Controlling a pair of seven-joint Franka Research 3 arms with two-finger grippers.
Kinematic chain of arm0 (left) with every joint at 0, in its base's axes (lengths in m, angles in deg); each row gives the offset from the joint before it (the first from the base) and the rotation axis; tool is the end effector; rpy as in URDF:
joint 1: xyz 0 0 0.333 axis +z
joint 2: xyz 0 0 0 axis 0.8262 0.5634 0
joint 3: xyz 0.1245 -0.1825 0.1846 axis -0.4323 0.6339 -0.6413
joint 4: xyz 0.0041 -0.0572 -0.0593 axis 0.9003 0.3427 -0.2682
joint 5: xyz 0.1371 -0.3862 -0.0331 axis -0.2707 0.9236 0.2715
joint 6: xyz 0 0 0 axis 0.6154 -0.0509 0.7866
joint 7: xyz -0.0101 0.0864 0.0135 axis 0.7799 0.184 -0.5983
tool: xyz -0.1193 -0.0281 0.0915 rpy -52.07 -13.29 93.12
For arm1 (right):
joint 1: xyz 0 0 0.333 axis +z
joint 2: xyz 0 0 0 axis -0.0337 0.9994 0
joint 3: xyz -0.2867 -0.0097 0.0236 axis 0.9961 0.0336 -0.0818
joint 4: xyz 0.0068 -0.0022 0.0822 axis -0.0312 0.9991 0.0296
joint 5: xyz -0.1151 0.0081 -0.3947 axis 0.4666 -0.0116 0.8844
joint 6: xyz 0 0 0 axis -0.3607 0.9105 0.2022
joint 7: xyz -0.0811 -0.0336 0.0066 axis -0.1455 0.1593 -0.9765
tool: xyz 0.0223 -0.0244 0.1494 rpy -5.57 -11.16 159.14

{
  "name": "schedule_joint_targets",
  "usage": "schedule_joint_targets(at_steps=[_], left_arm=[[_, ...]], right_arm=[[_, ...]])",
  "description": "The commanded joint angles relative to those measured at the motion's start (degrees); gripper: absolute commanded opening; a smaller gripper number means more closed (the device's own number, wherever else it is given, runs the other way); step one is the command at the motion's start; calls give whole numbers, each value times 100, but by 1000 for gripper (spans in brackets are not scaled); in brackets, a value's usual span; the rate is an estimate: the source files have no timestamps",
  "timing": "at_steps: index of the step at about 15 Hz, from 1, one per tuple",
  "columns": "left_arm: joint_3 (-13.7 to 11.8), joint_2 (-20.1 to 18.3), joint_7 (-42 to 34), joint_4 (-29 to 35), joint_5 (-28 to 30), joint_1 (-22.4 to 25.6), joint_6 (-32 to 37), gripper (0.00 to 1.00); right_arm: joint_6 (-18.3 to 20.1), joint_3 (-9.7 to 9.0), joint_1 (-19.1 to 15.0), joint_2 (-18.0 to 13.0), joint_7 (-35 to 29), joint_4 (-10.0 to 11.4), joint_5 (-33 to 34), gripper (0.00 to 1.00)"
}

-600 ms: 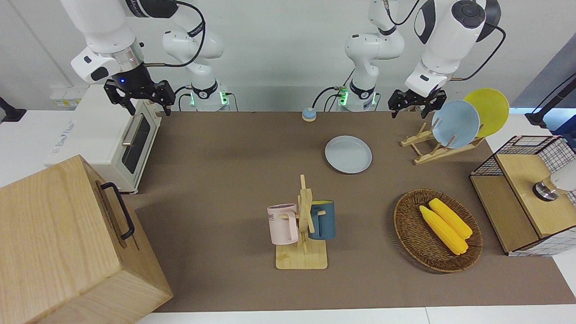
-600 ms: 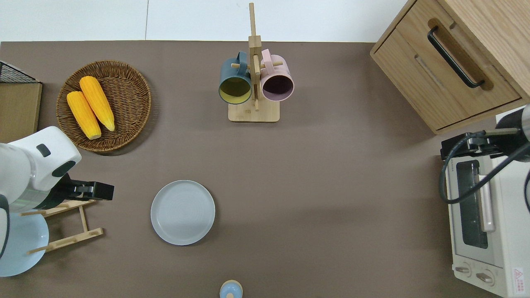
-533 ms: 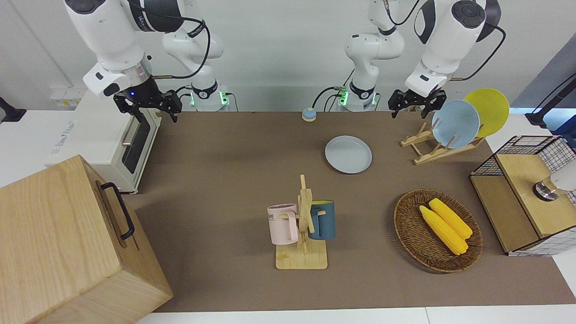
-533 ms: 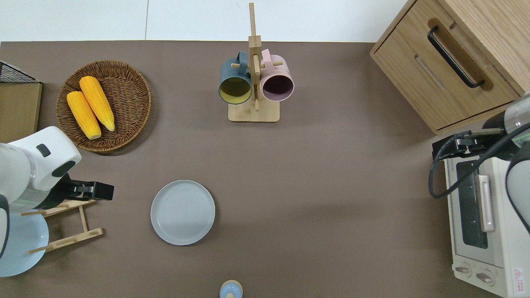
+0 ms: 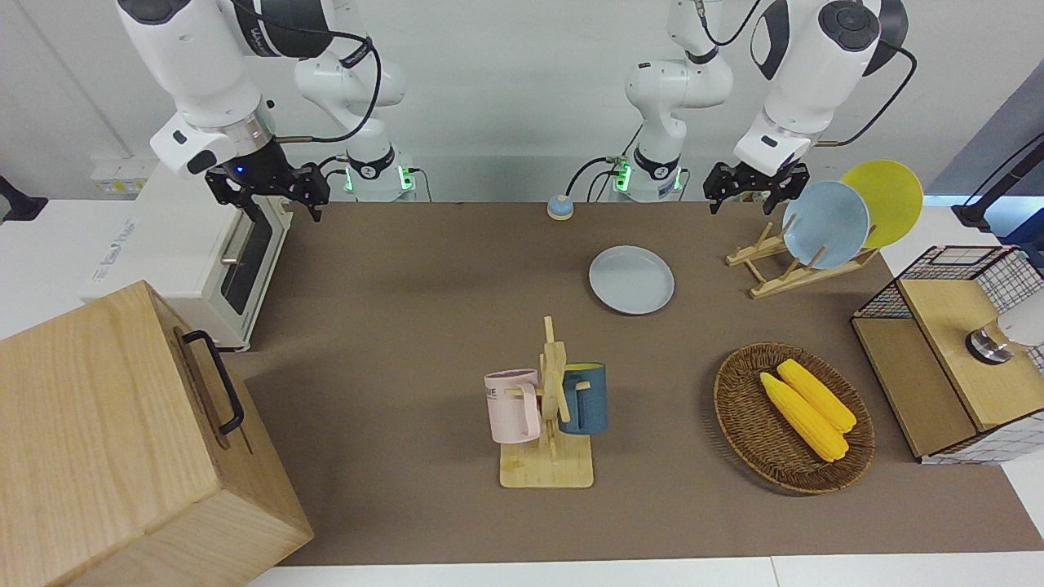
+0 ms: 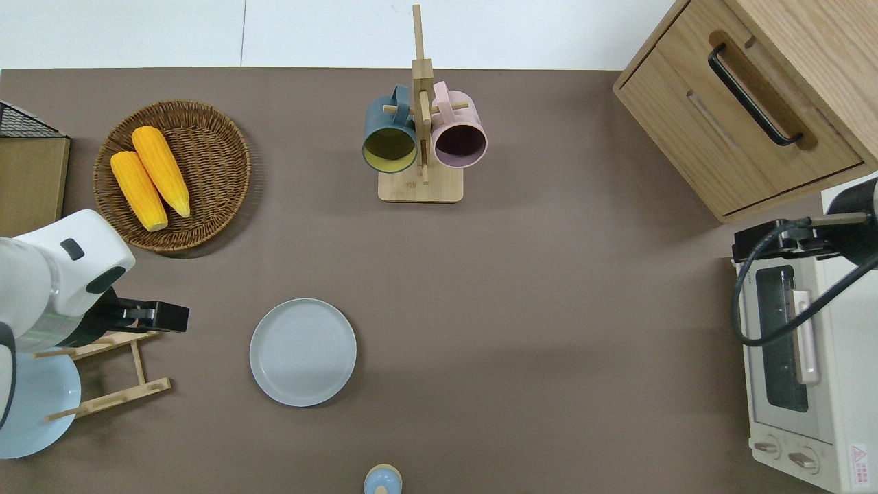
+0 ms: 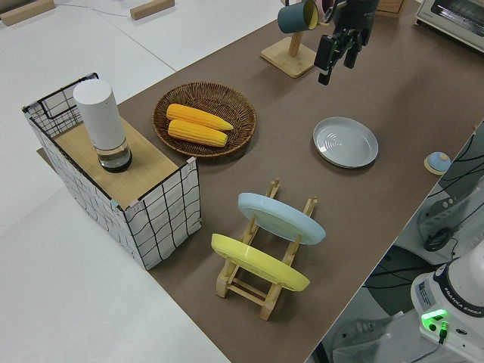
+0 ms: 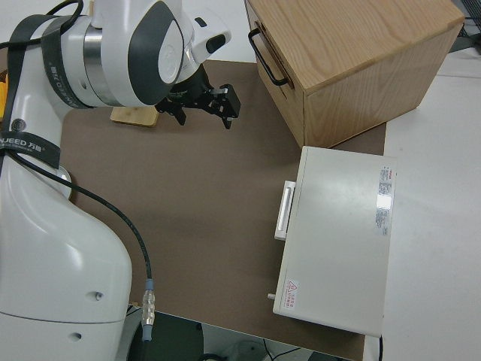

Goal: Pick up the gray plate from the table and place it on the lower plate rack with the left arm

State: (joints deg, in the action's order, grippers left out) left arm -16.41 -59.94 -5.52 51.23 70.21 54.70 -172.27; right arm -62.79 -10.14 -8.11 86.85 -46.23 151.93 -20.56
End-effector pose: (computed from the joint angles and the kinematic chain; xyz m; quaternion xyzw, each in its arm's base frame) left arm 0.5142 -0.0448 0.4847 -0.9978 0.0428 0.0475 0.0149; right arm 0.5678 0.0172 0.5682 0.9996 -0.0055 -0.0231 0.0120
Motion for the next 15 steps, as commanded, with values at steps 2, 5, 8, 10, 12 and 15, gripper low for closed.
schedule_joint_targets(at_steps=[2, 5, 8, 10, 12, 15], left_arm=[[-1, -27, 11, 17, -44, 3, 42, 998], [8, -27, 29, 52, -45, -23, 42, 1000], [17, -36, 29, 289, -36, -58, -19, 1000], [17, -36, 29, 535, -27, -58, -186, 1000], [26, -36, 38, 755, -18, -58, -370, 1000], [17, -132, 38, 1158, 122, -32, -704, 1000]], right_arm=[[34, -26, 29, 13, -22, -29, -16, 983], [34, -26, 38, 13, -22, -29, -16, 983], [34, -26, 38, 13, -22, -29, -25, 983], [34, -26, 29, 13, -22, -29, -25, 983], [34, -26, 38, 13, -22, -29, -16, 983], [34, -26, 38, 13, -22, -29, -25, 983]])
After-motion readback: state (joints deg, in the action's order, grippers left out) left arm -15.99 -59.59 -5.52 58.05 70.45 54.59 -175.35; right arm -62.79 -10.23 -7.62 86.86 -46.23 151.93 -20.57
